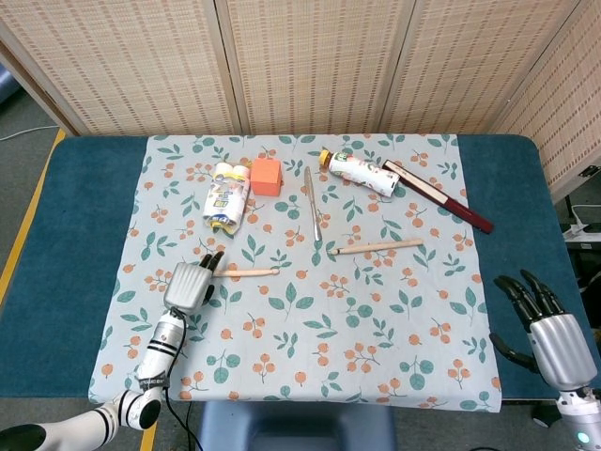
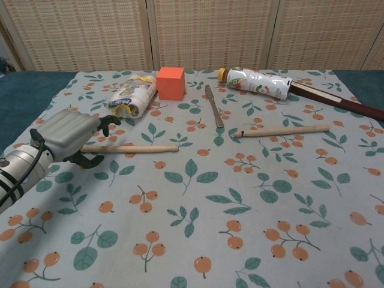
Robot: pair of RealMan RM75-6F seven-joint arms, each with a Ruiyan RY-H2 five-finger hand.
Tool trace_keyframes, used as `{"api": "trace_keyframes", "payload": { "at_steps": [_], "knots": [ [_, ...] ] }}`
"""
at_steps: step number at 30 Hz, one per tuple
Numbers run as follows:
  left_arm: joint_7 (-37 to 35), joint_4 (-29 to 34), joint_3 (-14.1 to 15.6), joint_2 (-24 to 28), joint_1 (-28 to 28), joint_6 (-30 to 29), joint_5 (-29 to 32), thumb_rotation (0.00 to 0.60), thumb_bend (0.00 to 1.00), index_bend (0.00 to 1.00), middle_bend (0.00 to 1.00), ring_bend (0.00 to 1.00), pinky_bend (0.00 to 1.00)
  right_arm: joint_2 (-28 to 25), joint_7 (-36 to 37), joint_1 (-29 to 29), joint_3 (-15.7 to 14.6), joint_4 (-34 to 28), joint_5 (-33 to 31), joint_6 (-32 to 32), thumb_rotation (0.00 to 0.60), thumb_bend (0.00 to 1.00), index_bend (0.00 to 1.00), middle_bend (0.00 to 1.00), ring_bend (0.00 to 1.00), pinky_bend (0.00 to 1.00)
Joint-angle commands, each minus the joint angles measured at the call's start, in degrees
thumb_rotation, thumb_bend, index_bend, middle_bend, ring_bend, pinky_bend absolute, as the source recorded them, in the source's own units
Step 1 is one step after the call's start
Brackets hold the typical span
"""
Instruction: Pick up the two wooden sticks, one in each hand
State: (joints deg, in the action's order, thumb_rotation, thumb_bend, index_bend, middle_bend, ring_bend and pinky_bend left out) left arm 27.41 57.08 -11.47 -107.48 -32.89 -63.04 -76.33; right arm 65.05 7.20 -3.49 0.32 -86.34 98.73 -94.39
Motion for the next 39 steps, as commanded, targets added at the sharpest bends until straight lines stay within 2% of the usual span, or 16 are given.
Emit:
{"api": "trace_keyframes", "payload": {
  "at_steps": [1,11,24,30,39],
  "knots": [
    [-1.96,-3.94,0.36,-2.25,-0.83,-0.45,-0.29,0.600,0.37,0.19,0.34,0.94,1.00,-0.11,0.11,-0.04,-0.05,-0.07,0.00,0.10,0.600,0.15,0.13,0.13,0.00,0.16],
    [-5.05,-11.44,1.28,-6.15,-1.69,-1.37,-1.14,0.600,0.36,0.30,0.45,0.95,1.00,-0.78,0.52,-0.19,-0.44,-0.63,0.01,0.90,0.600,0.15,0.13,0.13,0.00,0.16],
    [-7.77,-16.69,2.04,-8.84,-1.76,-3.59,-2.26,0.600,0.36,0.59,0.75,0.98,1.00,-1.27,0.68,-0.42,-0.70,-1.09,-0.10,1.76,0.600,0.15,0.13,0.13,0.00,0.16],
    [-8.06,-17.23,2.48,-8.86,-1.49,-3.72,-2.45,0.600,0.36,0.65,0.81,0.98,1.00,-1.26,0.61,-0.45,-0.69,-1.09,-0.10,1.79,0.600,0.15,0.13,0.13,0.00,0.16],
    [-9.43,-15.38,2.72,-6.98,0.00,-8.20,-3.74,0.600,0.36,0.67,0.84,0.98,1.00,-1.11,0.12,-0.74,-0.31,-1.20,-1.00,2.61,0.600,0.15,0.13,0.13,0.00,0.16]
  ]
}}
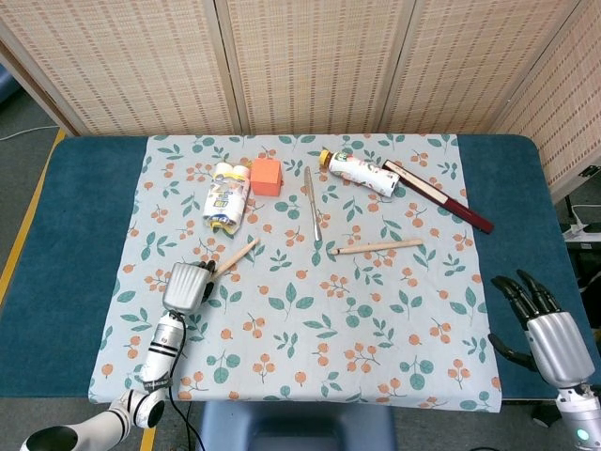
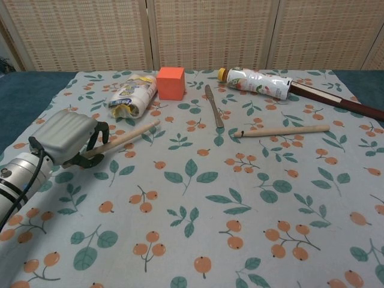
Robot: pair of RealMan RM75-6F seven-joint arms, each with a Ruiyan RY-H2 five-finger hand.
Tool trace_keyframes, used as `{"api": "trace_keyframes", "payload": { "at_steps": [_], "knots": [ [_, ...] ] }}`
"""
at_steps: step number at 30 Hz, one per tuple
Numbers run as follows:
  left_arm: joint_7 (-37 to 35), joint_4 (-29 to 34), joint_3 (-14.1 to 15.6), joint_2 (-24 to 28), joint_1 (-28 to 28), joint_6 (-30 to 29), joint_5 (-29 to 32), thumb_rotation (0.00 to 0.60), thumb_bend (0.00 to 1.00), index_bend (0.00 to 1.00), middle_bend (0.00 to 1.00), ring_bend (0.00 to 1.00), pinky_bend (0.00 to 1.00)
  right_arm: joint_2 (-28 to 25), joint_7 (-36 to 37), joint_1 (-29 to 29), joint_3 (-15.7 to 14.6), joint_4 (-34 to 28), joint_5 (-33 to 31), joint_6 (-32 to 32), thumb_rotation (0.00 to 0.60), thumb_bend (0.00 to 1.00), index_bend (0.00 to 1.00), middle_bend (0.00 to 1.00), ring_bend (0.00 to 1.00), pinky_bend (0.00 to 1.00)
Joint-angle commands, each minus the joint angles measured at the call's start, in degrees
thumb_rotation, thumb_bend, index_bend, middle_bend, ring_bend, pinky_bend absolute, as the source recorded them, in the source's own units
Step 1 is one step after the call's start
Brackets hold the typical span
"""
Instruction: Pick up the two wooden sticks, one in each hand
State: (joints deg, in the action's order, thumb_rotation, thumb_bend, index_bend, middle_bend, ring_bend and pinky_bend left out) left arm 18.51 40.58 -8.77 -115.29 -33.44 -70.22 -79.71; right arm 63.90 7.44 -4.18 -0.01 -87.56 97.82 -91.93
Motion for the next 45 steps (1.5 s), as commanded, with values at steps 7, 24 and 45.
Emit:
{"api": "trace_keyframes", "payload": {
  "at_steps": [7,24,45],
  "knots": [
    [-1.49,7.26,0.85,6.10,2.49,-4.49,-1.92,0.600,0.36,0.68,0.84,0.98,1.00,-0.24,-0.80,-0.71,0.85,-0.65,-2.53,2.27,0.600,0.15,0.13,0.13,0.00,0.17],
    [-3.05,38.17,0.97,34.08,9.91,-13.55,-4.71,0.600,0.36,0.69,0.86,0.98,1.00,3.80,-5.00,-11.46,4.72,9.34,-7.75,18.44,0.600,0.15,0.24,0.18,0.06,0.27],
    [-2.95,46.31,0.83,39.57,11.58,-15.29,-7.09,0.600,0.36,0.70,0.86,0.99,1.00,22.66,-3.13,-28.56,8.52,38.11,-11.20,34.63,0.600,0.15,0.42,0.34,0.25,0.40]
  ]
}}
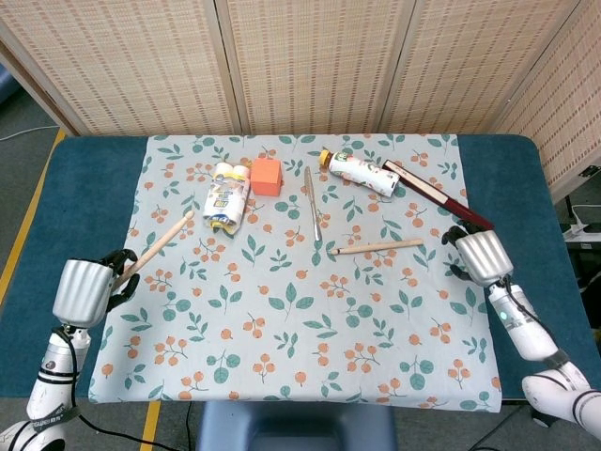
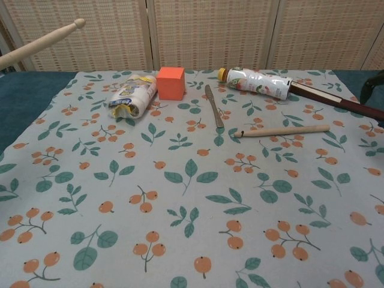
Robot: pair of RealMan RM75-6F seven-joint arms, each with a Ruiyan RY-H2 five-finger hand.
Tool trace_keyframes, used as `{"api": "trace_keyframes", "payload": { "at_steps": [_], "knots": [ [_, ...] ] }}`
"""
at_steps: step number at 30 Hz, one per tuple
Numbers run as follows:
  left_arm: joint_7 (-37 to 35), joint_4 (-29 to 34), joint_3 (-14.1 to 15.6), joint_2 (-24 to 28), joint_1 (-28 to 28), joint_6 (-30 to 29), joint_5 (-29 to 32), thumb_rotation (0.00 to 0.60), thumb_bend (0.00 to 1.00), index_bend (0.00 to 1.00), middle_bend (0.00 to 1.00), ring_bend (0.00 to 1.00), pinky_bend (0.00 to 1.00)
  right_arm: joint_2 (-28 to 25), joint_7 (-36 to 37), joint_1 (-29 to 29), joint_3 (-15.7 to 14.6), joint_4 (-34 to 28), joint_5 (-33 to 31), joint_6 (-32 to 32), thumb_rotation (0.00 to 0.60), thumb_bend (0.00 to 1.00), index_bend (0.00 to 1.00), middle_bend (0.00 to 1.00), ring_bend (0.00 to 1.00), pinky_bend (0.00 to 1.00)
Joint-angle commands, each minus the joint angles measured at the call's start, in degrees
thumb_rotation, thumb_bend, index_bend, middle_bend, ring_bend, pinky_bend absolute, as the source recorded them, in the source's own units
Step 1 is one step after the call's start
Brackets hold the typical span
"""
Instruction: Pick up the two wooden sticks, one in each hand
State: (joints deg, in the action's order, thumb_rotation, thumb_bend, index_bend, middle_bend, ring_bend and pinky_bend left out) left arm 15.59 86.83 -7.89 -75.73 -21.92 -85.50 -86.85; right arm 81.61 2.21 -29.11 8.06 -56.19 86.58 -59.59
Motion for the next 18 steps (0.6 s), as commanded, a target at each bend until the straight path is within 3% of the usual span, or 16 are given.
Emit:
{"api": "trace_keyframes", "payload": {
  "at_steps": [1,4,18],
  "knots": [
    [-0.01,0.18,-0.07,0.07,0.14,0.00,0.08,0.600,0.36,0.70,0.86,0.99,1.00,6.10,2.56,-4.35,0.41,8.65,0.02,2.74,0.600,0.15,0.43,0.34,0.27,0.41],
    [0.01,0.48,-0.03,0.31,0.34,-0.24,-0.28,0.600,0.36,0.70,0.86,0.99,1.00,8.65,3.89,-6.01,0.30,12.73,-0.24,4.19,0.600,0.15,0.43,0.34,0.30,0.45],
    [-0.37,1.91,0.04,1.14,1.21,-1.01,-1.38,0.600,0.36,0.70,0.86,0.99,1.00,17.84,6.98,-11.47,-1.28,24.94,-0.35,8.74,0.600,0.15,0.46,0.36,0.31,0.45]
  ]
}}
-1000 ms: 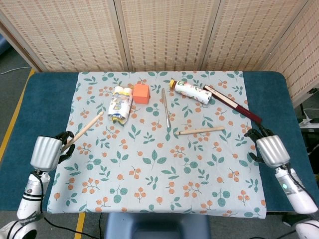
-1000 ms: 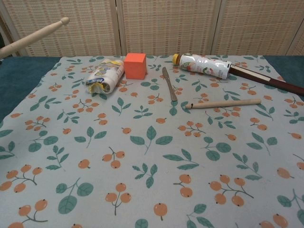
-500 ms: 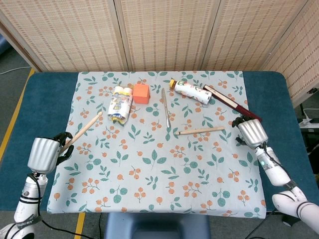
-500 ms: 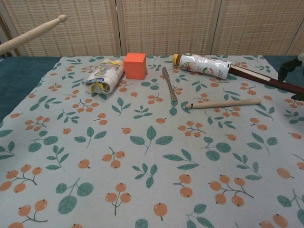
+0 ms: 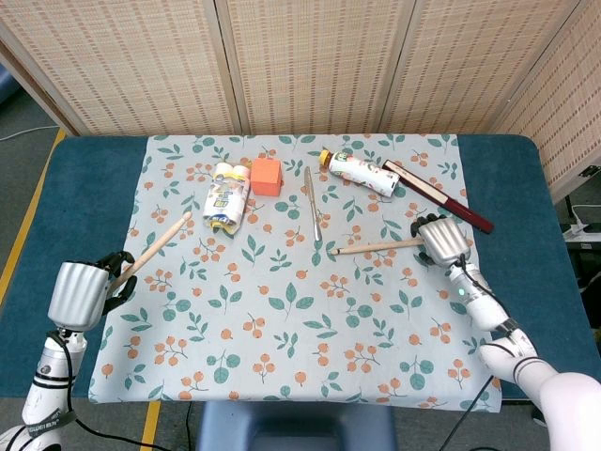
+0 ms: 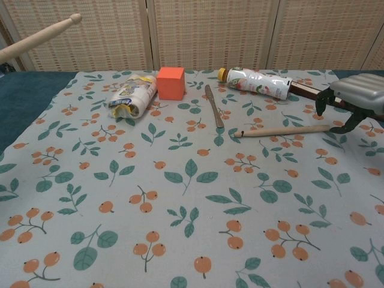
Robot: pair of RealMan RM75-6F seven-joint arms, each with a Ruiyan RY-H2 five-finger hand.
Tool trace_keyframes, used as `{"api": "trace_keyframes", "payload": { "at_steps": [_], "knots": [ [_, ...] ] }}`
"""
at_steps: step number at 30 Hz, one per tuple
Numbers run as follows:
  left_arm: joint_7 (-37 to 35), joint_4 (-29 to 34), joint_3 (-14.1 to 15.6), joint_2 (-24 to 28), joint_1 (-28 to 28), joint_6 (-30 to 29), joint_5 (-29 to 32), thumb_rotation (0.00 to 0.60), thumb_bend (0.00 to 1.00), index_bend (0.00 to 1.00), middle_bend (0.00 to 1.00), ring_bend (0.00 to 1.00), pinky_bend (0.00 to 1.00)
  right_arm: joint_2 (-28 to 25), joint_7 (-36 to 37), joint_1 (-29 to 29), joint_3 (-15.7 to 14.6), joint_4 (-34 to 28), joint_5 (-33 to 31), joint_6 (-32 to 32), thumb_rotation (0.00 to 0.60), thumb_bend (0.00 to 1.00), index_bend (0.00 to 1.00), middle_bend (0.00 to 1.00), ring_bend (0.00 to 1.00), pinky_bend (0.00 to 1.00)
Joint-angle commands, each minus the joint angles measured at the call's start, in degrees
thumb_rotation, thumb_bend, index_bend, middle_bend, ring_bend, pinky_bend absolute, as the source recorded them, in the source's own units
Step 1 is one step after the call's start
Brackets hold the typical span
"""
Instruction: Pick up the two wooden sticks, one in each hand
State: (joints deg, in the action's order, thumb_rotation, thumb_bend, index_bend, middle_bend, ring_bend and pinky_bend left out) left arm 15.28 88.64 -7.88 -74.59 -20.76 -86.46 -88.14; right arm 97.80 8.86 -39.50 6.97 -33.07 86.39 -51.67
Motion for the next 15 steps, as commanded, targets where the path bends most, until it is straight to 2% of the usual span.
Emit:
{"api": "trace_keyframes", "payload": {
  "at_steps": [1,15],
  "knots": [
    [-0.03,0.14,0.01,0.00,0.10,-0.05,-0.13,0.600,0.36,0.70,0.86,0.99,1.00,2.37,0.56,-1.51,-0.17,2.64,-0.30,1.18,0.600,0.15,0.46,0.36,0.31,0.45],
    [0.07,0.21,0.09,-0.07,0.91,-0.69,-0.71,0.600,0.36,0.70,0.86,0.99,1.00,7.80,1.23,-4.23,-1.31,10.31,-0.67,3.90,0.600,0.15,0.48,0.38,0.33,0.46]
  ]
}}
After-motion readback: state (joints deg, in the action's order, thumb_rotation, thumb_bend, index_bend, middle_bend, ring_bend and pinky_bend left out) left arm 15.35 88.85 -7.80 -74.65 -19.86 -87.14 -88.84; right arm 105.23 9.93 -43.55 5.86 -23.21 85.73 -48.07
